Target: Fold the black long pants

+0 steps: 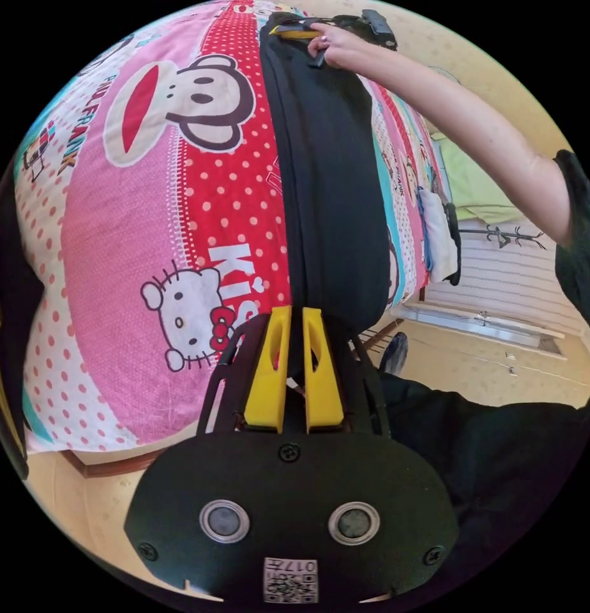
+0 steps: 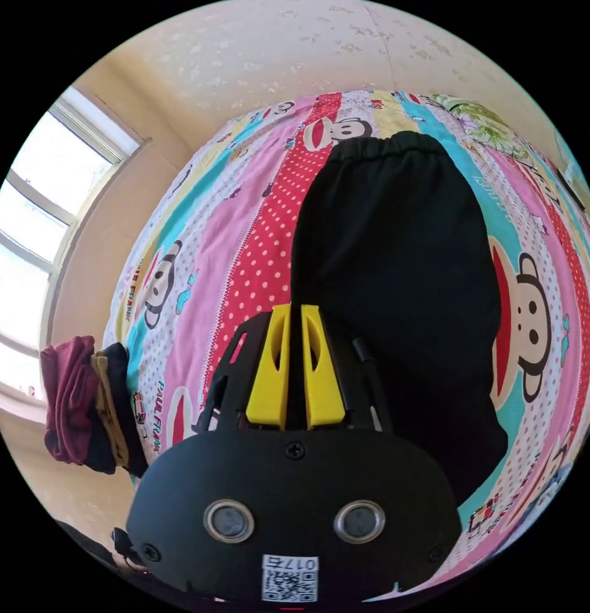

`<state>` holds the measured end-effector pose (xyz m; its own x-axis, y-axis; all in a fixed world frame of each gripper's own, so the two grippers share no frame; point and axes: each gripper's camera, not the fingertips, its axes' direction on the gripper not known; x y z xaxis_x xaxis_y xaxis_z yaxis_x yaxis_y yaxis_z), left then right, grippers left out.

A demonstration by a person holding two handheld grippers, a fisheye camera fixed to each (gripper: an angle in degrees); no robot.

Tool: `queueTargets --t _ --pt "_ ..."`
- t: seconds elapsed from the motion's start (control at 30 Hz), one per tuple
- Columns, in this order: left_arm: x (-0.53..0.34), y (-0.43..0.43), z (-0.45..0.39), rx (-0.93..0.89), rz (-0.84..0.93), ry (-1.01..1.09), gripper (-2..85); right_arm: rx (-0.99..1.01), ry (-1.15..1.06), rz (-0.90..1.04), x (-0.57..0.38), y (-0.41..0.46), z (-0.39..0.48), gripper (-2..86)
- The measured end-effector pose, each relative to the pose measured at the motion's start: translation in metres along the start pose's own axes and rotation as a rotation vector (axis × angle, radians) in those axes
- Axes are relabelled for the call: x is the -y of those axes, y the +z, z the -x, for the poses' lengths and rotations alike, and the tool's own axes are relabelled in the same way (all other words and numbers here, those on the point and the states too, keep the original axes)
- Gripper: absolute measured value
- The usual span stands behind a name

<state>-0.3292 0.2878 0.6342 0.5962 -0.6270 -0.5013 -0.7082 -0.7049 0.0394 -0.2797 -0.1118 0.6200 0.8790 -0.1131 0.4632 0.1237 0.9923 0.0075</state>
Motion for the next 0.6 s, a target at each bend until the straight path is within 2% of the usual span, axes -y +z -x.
queueTargets --t 0.07,0.13,0.27,0.4,0.53,0.6 --pt "0.0 -0.021 0.01 -0.084 -0.093 -0.03 9.9 0.1 -0.049 -0.05 -0.024 -0.036 -0.012 9.0" --pt "0.004 -0.034 0.02 -0.167 -0.158 -0.03 11.4 0.088 -0.057 -0.057 -0.055 -0.063 -0.028 10.0" --pt "0.037 -0.035 0.036 -0.264 -0.18 0.001 13.6 0.164 0.059 0.062 -0.144 -0.102 -0.104 12.7" --pt "0.069 -0.023 0.031 -0.281 -0.114 0.054 13.8 0.323 0.244 0.214 -0.233 -0.107 -0.17 14.2" --pt "0.092 -0.009 0.03 -0.388 -0.029 0.062 13.2 0.64 0.398 0.219 -0.302 -0.109 -0.208 15.4" --pt "0.097 -0.001 0.028 -0.419 0.025 0.055 12.5 0.716 0.396 0.231 -0.308 -0.099 -0.212 15.4"
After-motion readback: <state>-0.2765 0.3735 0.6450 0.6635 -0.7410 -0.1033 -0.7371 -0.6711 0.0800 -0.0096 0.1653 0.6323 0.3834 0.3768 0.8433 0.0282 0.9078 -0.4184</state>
